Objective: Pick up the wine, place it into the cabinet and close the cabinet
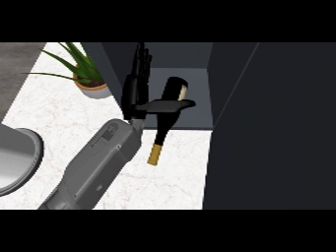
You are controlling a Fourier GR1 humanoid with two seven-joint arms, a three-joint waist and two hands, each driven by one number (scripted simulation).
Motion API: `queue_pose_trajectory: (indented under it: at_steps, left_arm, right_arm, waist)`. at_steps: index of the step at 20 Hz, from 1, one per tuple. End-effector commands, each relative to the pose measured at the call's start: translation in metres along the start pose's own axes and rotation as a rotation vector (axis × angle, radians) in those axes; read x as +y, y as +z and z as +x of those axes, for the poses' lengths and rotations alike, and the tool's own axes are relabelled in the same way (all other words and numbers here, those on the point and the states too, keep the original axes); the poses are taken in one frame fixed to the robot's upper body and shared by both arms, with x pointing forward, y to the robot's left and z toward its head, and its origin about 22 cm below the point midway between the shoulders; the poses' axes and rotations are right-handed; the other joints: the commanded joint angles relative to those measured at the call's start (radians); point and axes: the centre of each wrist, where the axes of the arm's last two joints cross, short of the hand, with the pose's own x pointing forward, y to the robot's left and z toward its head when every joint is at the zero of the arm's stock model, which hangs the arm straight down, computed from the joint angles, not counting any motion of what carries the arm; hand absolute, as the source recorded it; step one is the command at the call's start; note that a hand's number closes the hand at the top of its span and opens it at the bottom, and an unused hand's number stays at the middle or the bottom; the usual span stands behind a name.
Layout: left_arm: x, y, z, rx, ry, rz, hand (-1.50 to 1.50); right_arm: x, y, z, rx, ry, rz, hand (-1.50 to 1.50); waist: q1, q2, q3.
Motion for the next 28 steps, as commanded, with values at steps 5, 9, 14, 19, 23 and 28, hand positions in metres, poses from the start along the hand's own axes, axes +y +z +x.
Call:
queue_pose_trajectory:
  at_steps: [5, 9, 14, 19, 23, 28]
  left_arm:
    - [0.023, 0.071, 0.010, 0.022, 0.073, -0.022, -1.50]
    - [0.014, 0.108, 0.023, 0.005, 0.085, -0.030, -1.50]
    - [0.005, 0.141, 0.038, -0.011, 0.111, -0.011, -1.50]
    - [0.036, 0.167, 0.049, -0.027, 0.101, -0.005, -1.50]
    - [0.052, 0.180, 0.053, -0.030, 0.064, 0.010, -1.50]
    - [0.089, 0.179, 0.073, -0.042, 0.039, 0.024, -1.50]
  right_arm:
    - [0.004, 0.026, 0.037, -0.066, 0.002, 0.001, -1.50]
    - [0.008, 0.029, 0.052, -0.078, -0.010, 0.015, -1.50]
    - [0.011, 0.023, 0.049, -0.076, 0.008, 0.022, -1.50]
    - [0.007, 0.022, 0.042, 0.045, 0.122, 0.251, 1.50]
    - [0.022, 0.021, 0.032, 0.084, -0.013, 0.442, 1.50]
    - [0.042, 0.026, 0.045, 0.042, -0.017, 0.524, 1.50]
  waist:
    - [-0.003, 0.002, 0.000]
    - [0.002, 0.001, -0.001]
    - [-0.012, 0.008, -0.001]
    - [-0.009, 0.007, -0.001]
    - [-0.006, 0.008, 0.000]
    - [-0.011, 0.005, -0.003]
